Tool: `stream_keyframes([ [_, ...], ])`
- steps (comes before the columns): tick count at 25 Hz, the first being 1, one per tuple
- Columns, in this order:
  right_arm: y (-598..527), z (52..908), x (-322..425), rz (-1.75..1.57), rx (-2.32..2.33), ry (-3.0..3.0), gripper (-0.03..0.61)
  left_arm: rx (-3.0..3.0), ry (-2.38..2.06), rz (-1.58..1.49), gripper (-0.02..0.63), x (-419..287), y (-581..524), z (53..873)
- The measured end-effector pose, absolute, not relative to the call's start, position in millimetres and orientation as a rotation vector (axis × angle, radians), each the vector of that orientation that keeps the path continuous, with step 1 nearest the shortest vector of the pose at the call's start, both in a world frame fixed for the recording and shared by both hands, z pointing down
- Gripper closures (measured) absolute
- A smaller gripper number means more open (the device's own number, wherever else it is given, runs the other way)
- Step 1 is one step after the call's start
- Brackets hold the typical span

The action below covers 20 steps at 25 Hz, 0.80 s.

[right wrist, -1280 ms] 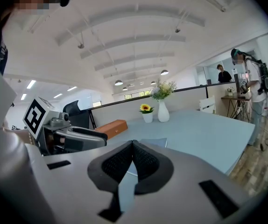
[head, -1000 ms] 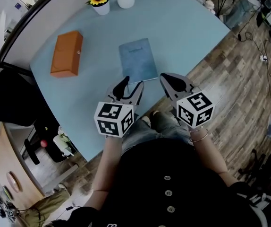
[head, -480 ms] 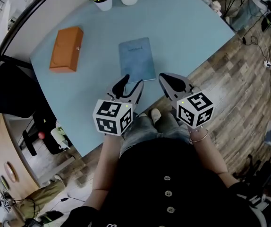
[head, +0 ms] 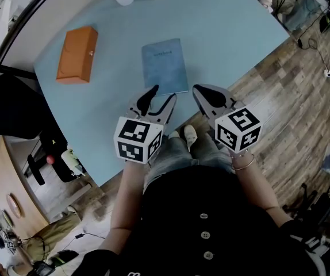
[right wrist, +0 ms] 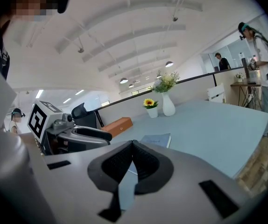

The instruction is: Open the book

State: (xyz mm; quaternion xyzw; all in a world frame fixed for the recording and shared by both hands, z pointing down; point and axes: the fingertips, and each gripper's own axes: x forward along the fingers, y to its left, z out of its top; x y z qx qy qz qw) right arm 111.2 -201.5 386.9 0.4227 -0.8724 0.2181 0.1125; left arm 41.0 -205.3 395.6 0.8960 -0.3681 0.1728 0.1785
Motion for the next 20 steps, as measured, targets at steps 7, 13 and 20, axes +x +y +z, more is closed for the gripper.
stream_keyframes([
  [7,-199,398,114,0.676,1.239,-2.536,0.577,2.582,-0.979,0.631,0.423,48,-201,412],
  [13,-195,409,118,0.712,1.251,-2.503,0.577,2.630,-0.927,0.738,0.424,56,-200,420],
  [20,-191,424,122,0.752,1.258,-2.465,0.577,2.673,-0.920,0.829,0.425,62,-203,430],
])
